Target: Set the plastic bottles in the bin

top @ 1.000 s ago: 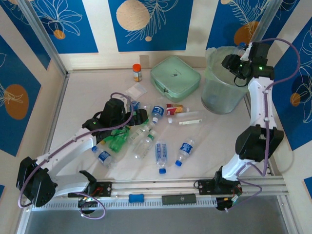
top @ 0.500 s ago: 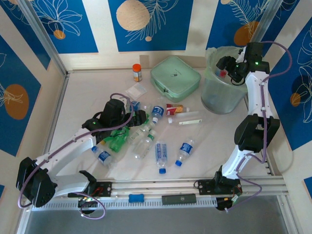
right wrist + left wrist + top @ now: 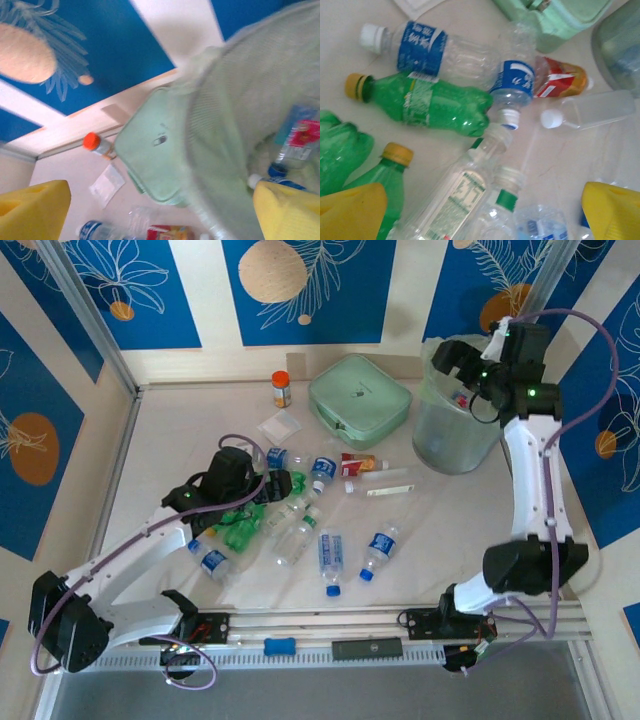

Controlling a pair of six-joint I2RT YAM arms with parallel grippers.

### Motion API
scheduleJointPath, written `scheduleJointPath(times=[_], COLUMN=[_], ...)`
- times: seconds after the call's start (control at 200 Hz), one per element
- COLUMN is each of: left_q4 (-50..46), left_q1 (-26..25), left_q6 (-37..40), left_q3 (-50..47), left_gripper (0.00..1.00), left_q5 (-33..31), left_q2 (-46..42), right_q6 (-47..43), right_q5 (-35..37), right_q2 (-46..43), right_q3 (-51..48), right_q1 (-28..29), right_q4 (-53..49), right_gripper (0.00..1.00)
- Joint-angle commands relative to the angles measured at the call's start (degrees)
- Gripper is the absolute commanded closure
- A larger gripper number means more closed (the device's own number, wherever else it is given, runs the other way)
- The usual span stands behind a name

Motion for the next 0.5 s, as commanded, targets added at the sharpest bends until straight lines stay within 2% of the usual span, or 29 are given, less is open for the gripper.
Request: scheduleJointPath(times=[0.0, 0.14, 0.32, 0.495], left_q4=[-10.0, -18.8, -26.4, -35.2], left_q1=[-0.5, -0.5, -0.5, -0.5], left_q6=[0.0, -2.2, -8.3, -14.4], left_q3=[1.7, 0.6, -3.5, -7.1], left_gripper=[0.01, 0.01, 0.01, 0.01], left_q5=[-4.3, -5.8, -4.6, -5.0], left_q2=[-2.4, -5.6, -11.4, -16.3], right_q6=[-1.1, -1.0, 0.0, 1.5], right_q5=[1.0, 1.3, 3.9, 7.5], right_q2=[-3.8, -7.6, -9.7, -10.5], right_q3=[-6.2, -13.2, -21.2, -27.4], right_q1=[3.8, 10.2, 18.8, 24.8], right_q4=[4.6, 7.8, 11.9, 14.4], right_gripper=[0.01, 0.01, 0.01, 0.01])
